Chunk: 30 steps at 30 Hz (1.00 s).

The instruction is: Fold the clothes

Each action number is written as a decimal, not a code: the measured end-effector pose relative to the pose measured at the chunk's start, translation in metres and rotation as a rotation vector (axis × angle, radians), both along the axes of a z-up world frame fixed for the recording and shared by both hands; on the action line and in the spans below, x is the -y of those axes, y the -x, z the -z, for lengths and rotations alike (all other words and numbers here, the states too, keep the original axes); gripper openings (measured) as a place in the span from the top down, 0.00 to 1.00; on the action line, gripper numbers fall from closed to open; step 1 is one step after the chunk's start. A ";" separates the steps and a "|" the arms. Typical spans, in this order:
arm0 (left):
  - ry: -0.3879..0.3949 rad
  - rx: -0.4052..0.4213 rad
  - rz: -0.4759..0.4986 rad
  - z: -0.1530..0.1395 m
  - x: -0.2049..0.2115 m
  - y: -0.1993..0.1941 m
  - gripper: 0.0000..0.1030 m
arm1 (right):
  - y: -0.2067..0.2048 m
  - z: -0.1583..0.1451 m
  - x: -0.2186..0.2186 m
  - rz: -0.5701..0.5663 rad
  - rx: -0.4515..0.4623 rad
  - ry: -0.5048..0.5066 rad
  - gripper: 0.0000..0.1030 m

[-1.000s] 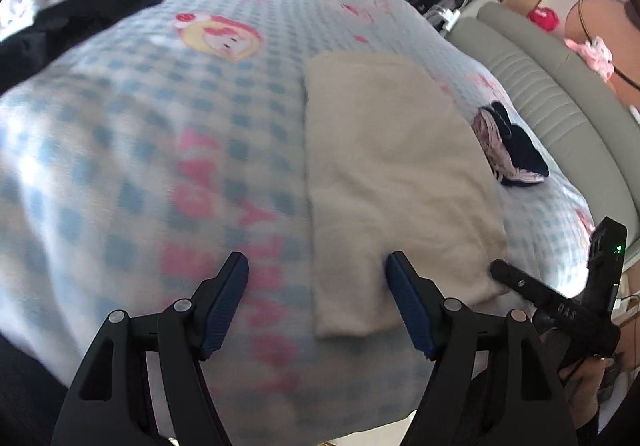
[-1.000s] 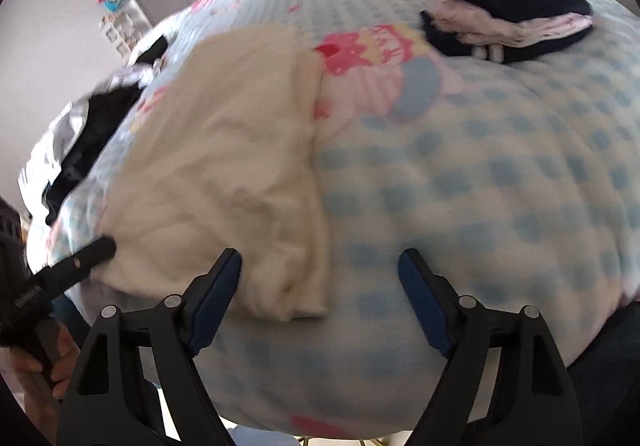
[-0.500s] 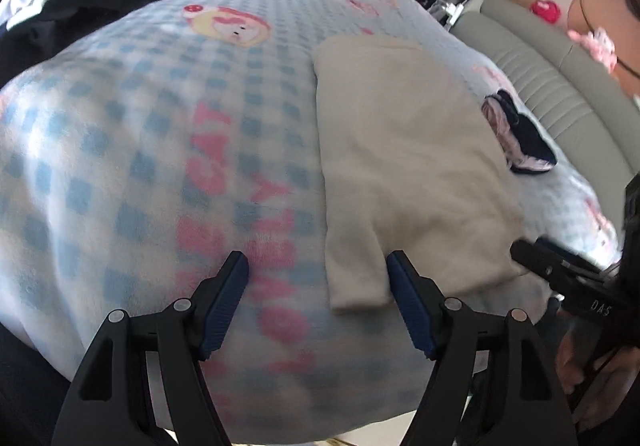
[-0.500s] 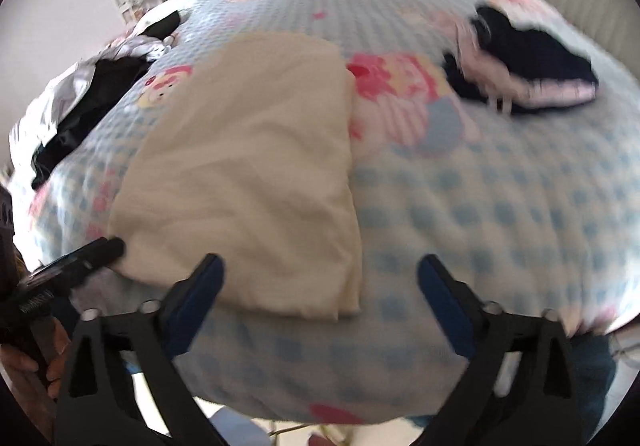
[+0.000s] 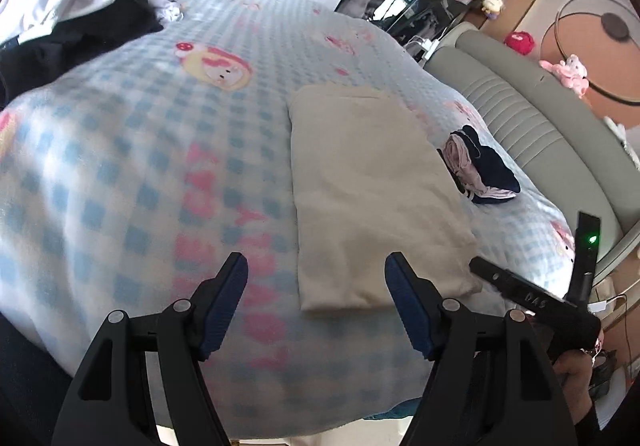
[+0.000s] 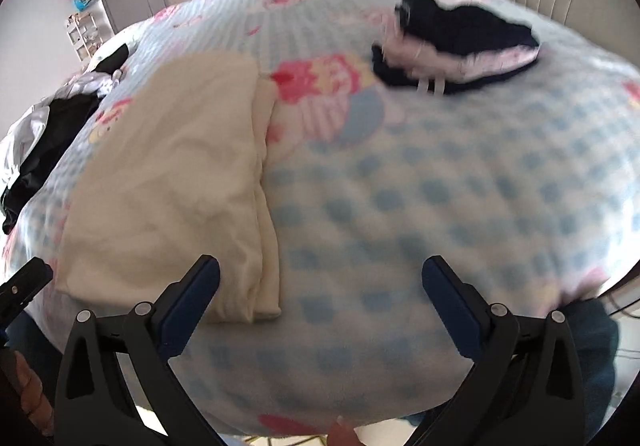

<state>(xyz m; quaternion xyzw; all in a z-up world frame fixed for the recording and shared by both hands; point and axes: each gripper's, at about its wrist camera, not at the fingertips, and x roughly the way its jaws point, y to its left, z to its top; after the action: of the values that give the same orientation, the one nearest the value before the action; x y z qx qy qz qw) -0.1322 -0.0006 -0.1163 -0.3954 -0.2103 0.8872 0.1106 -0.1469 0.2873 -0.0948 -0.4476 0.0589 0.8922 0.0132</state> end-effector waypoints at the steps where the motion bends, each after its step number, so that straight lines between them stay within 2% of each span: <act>1: 0.012 0.023 -0.011 0.004 0.002 0.002 0.29 | 0.001 -0.003 0.003 -0.002 -0.012 -0.004 0.01; 4: 0.048 0.090 -0.045 0.015 0.009 0.007 0.29 | 0.012 -0.002 0.018 -0.050 -0.001 0.021 0.01; 9: 0.146 0.137 -0.082 0.021 0.009 0.012 0.28 | 0.013 0.020 0.043 -0.104 0.012 -0.126 0.01; 13: 0.198 0.160 -0.095 0.025 0.011 0.013 0.32 | 0.008 0.038 0.011 -0.052 0.051 0.044 0.01; 14: 0.208 0.155 -0.094 0.024 0.009 0.013 0.32 | 0.006 0.040 0.005 -0.055 0.055 0.061 0.01; 17: 0.209 0.114 -0.097 0.017 0.006 0.007 0.32 | -0.001 0.038 -0.001 -0.059 0.042 0.044 0.01; 20: 0.101 0.025 -0.073 0.002 0.012 -0.001 0.32 | -0.009 0.028 -0.008 -0.021 0.025 0.039 0.01; 22: 0.060 -0.015 -0.028 -0.004 0.007 -0.004 0.31 | -0.013 0.020 -0.012 -0.004 0.002 0.063 0.01; 25: 0.126 0.017 0.024 0.002 -0.014 0.002 0.31 | -0.017 0.017 -0.003 -0.029 -0.005 0.052 0.01; 27: 0.242 0.071 0.019 0.012 -0.027 0.005 0.29 | -0.018 0.020 0.003 -0.049 0.002 0.029 0.01; 29: 0.256 0.086 0.007 0.014 -0.026 0.004 0.29 | -0.013 0.034 0.010 -0.045 0.043 -0.026 0.01; 30: 0.254 0.084 -0.002 0.014 -0.023 0.002 0.29 | -0.014 0.036 0.007 -0.034 0.042 -0.010 0.01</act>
<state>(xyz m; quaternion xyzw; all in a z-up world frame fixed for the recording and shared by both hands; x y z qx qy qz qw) -0.1344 0.0228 -0.1298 -0.4430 -0.1013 0.8894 0.0499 -0.1326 0.2804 -0.1303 -0.4669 0.0466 0.8831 0.0012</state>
